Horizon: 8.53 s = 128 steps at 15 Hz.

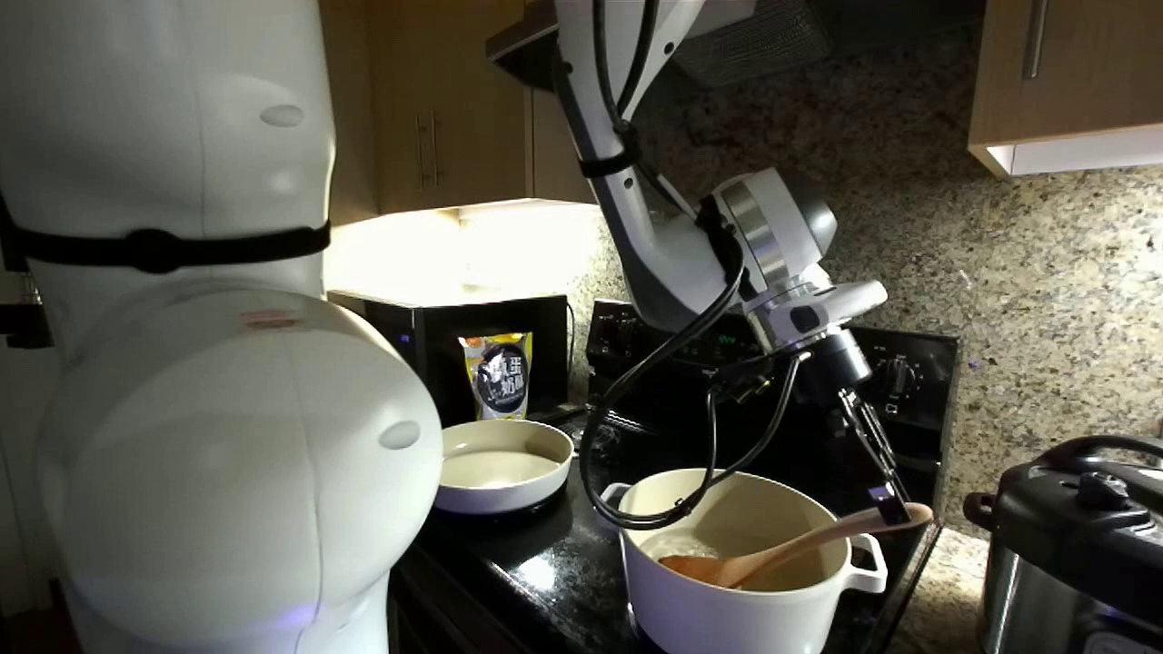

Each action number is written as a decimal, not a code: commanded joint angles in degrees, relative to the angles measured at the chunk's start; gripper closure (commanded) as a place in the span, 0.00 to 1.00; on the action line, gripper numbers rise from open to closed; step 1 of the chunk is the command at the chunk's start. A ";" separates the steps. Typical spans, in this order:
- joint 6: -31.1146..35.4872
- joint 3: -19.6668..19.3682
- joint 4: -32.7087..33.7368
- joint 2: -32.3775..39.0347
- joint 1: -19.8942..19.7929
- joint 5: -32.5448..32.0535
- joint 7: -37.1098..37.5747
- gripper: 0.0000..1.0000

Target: Use the wooden spoon to stir the water in the white pot

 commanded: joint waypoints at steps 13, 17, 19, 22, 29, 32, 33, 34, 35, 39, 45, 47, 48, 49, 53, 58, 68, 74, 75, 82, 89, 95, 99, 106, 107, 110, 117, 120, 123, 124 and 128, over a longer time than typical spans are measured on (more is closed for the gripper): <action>-0.63 -0.66 3.55 -0.54 -0.74 3.95 -1.92 0.90; -1.04 -1.10 1.62 -1.37 -1.27 1.68 -2.67 0.90; -1.30 -0.86 1.13 -1.36 -1.06 0.62 -3.78 0.90; -1.57 -0.21 1.97 -0.28 -0.34 1.34 -6.98 0.90; -3.89 2.40 7.18 1.35 1.81 3.57 -7.21 0.90; -6.23 2.49 9.17 1.98 1.75 3.44 -5.41 0.90; -6.97 2.28 9.42 2.09 1.56 3.21 -4.96 0.90; -7.45 1.98 9.51 2.20 1.33 3.35 -4.97 0.90; -6.77 1.13 8.71 2.12 0.58 3.09 -5.17 0.90; -5.97 -0.80 7.35 2.96 -0.62 3.03 -5.49 0.90; -3.86 -1.36 6.52 4.31 -0.63 3.99 -8.01 0.90; -2.65 -0.99 6.81 4.72 -0.25 4.78 -9.51 0.90; -2.05 -0.71 7.00 4.97 0.03 5.14 -9.94 0.90; -1.63 -0.42 7.41 5.39 0.35 5.64 -10.06 0.90; -0.97 0.03 8.19 5.55 0.94 7.98 -9.69 0.90; 0.20 -0.55 8.25 4.90 0.52 10.00 -8.34 0.90; 2.20 -3.42 5.62 3.38 -1.20 9.22 -6.51 0.90; 1.59 -2.92 3.93 3.48 -0.68 7.43 -7.30 0.90; 1.51 -2.58 3.95 3.65 -0.40 7.46 -7.44 0.90; 0.65 -0.56 6.48 4.90 1.23 8.75 -8.27 0.90; -3.56 -1.21 10.75 5.43 0.46 8.40 -7.71 0.90; -6.31 -2.60 9.18 4.58 -0.31 5.98 -7.70 0.90; -6.64 -2.19 7.41 3.93 0.14 3.07 -7.04 0.91; -6.91 0.48 9.09 5.65 2.18 2.58 -8.16 0.91; -7.12 0.86 9.51 5.61 2.56 2.52 -7.77 0.90; -8.44 1.36 10.89 6.10 3.13 1.94 -5.43 0.90; -8.19 -0.57 10.96 6.87 1.69 3.30 -0.36 0.91; -7.86 -2.03 10.33 7.05 0.51 3.81 1.07 0.91; -8.97 -2.57 9.89 6.75 0.12 4.86 2.28 0.90; -9.10 -2.60 9.34 6.16 0.22 4.71 2.84 0.91; -9.03 -1.77 7.95 4.43 1.15 3.06 4.10 0.91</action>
